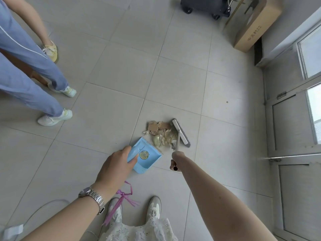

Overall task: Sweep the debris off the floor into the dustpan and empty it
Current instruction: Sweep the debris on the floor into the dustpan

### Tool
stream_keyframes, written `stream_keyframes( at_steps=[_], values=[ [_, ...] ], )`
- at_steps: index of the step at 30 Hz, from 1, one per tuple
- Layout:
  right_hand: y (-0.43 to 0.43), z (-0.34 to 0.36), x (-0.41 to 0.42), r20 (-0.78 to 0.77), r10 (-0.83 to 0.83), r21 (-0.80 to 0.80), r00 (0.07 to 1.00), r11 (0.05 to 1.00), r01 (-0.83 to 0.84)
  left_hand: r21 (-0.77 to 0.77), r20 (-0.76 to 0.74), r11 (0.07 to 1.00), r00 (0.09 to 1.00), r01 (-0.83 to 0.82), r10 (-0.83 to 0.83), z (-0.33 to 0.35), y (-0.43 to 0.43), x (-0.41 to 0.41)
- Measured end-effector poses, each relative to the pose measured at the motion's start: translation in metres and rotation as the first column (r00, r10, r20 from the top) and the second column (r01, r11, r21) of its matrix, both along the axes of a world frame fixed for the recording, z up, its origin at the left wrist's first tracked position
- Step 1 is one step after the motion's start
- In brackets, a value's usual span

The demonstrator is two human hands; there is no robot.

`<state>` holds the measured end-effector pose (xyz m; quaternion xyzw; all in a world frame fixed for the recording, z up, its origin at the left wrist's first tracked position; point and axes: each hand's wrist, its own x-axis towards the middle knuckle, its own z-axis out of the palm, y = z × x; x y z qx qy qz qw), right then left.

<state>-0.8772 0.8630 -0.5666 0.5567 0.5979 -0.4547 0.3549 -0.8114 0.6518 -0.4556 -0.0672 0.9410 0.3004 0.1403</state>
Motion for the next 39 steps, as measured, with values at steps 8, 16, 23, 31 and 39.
stream_keyframes(
  at_steps=[8, 16, 23, 31, 39],
  values=[
    [-0.033, -0.007, 0.013, 0.1, 0.012, -0.008, 0.995, 1.0, -0.012, 0.029, -0.03, 0.999, 0.999, -0.014, 0.015, -0.01, -0.025, 0.005],
    [-0.05, 0.004, 0.038, 0.153, 0.129, -0.015, 0.98, 0.992, -0.128, 0.062, -0.052, 0.998, 0.999, 0.017, -0.014, -0.018, -0.032, 0.0],
    [-0.062, 0.011, 0.083, 0.196, 0.139, -0.06, 0.971, 0.99, -0.129, 0.055, -0.063, 0.997, 0.997, 0.054, -0.05, -0.016, -0.025, 0.001],
    [-0.063, 0.041, 0.117, 0.257, 0.339, -0.144, 0.905, 0.939, -0.311, 0.053, -0.068, 0.998, 0.997, 0.044, -0.04, -0.012, -0.025, 0.002],
    [-0.027, 0.077, 0.065, 0.24, 0.435, 0.027, 0.868, 0.891, -0.454, 0.058, -0.058, 0.998, 0.998, 0.035, -0.032, -0.012, -0.028, 0.007]
  ],
)
